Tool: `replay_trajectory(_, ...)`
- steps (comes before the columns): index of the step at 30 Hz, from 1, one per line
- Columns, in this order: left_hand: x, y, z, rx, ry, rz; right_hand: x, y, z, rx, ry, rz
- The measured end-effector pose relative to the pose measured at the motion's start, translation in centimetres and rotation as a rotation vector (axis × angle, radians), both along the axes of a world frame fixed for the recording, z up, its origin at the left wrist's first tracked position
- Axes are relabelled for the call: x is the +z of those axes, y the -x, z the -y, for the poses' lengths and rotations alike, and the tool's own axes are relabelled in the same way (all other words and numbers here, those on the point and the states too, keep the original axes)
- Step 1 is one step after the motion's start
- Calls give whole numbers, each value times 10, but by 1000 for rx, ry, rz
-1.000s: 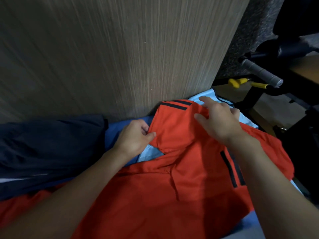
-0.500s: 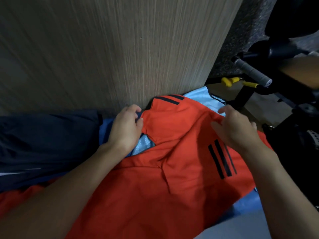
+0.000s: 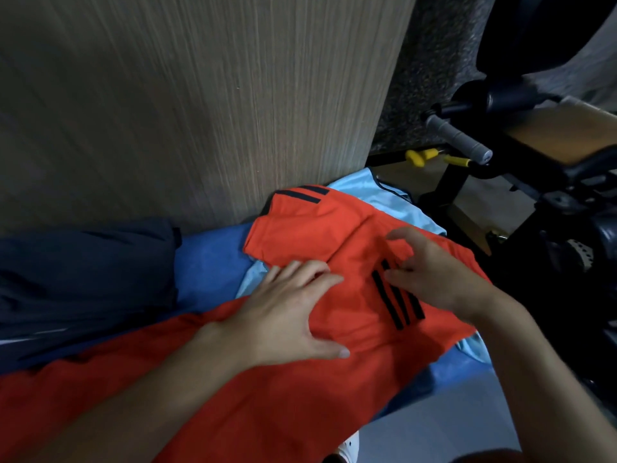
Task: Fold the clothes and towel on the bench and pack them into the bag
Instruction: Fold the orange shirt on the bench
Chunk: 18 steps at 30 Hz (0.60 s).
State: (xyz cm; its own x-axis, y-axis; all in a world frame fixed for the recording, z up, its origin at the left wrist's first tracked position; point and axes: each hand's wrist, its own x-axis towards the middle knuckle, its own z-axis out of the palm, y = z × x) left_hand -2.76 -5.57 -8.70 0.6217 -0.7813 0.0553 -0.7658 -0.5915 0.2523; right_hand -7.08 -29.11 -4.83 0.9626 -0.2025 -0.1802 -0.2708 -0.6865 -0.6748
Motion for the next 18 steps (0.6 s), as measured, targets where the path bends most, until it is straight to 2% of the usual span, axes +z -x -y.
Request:
replay_trajectory(4, -2, 5, 0, 78, 39, -58, 12, -10, -24, -207, -638, 32)
replay_trajectory(6, -2, 9, 1, 135, 182, -109, 19, -20, -39, -257, -917, 56)
replay_trajectory(8, -4, 9, 3, 214, 394, -194, 23, -30, -50, -286, -1115, 109)
replay_trajectory(13, 1, -7, 6, 557, 833, -442, 26, -63, -73, -300, -1402, 201)
replay_trajectory(15, 9, -23, 4, 670, 969, -487, 23, -78, -80, -326, -1521, 202)
replay_trajectory(17, 13, -52, -2, 803, 1070, -503, 20, -89, -83, -297, -1549, 195)
replay_trajectory(18, 13, -67, -6, 861, 1090, -514, 20, -92, -85, -289, -1497, 219)
